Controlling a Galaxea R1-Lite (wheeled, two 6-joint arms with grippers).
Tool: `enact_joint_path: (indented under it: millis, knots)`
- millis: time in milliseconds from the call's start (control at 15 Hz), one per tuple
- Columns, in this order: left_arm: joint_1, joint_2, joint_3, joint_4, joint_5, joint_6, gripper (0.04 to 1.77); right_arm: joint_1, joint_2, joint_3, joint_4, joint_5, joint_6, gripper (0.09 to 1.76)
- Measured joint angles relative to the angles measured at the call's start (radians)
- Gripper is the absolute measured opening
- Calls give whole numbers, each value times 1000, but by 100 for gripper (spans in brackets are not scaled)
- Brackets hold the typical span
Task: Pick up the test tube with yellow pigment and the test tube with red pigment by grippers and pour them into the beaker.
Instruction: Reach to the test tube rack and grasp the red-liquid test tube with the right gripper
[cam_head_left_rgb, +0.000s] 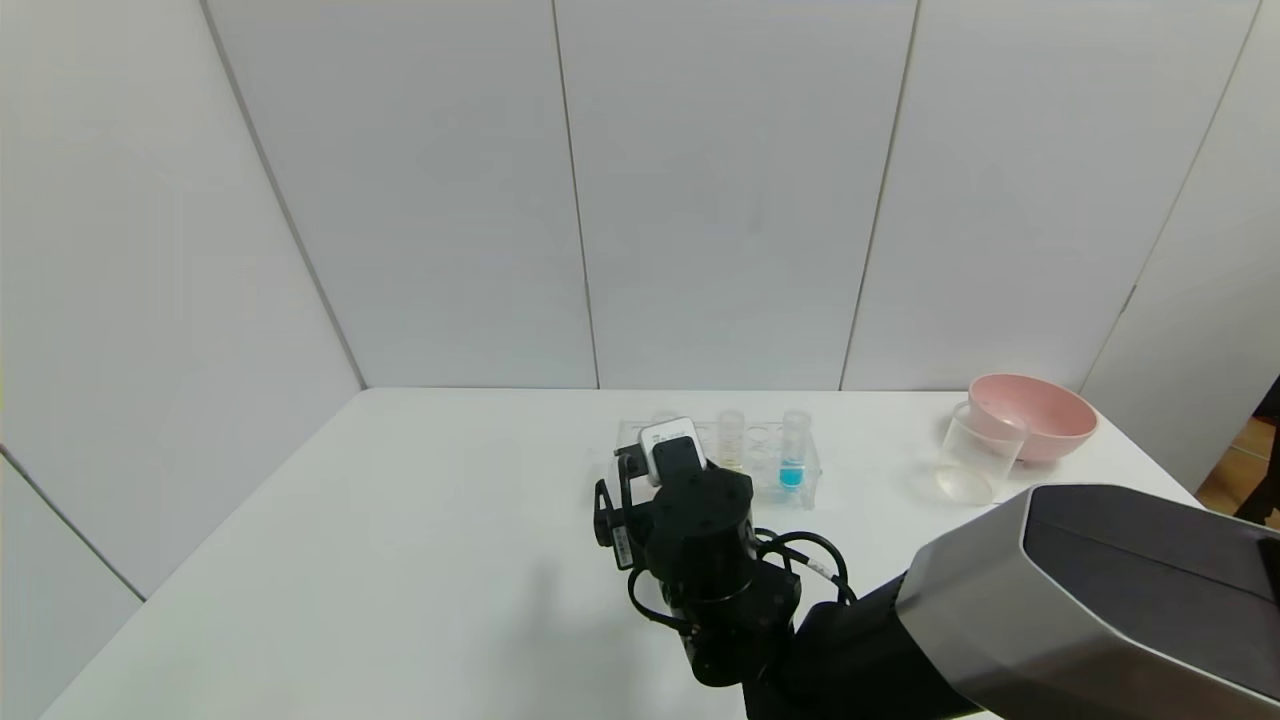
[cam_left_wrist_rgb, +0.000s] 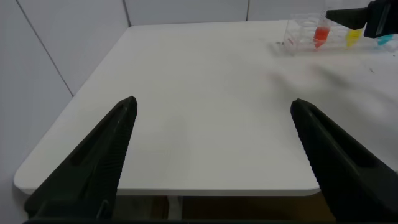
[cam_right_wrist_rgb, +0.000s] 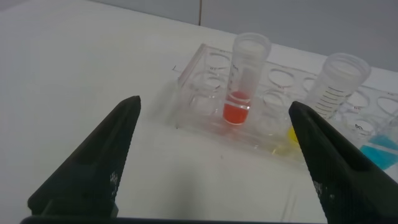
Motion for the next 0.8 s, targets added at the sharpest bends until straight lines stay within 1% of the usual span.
enact_joint_path:
  millis: [133,800]
  knots:
    - [0,0,0,0,0,0,176,-12,22,-37,3,-17,-1,171]
    - [0,0,0,0,0,0,176,-61,116,-168,34,-20,-10,171]
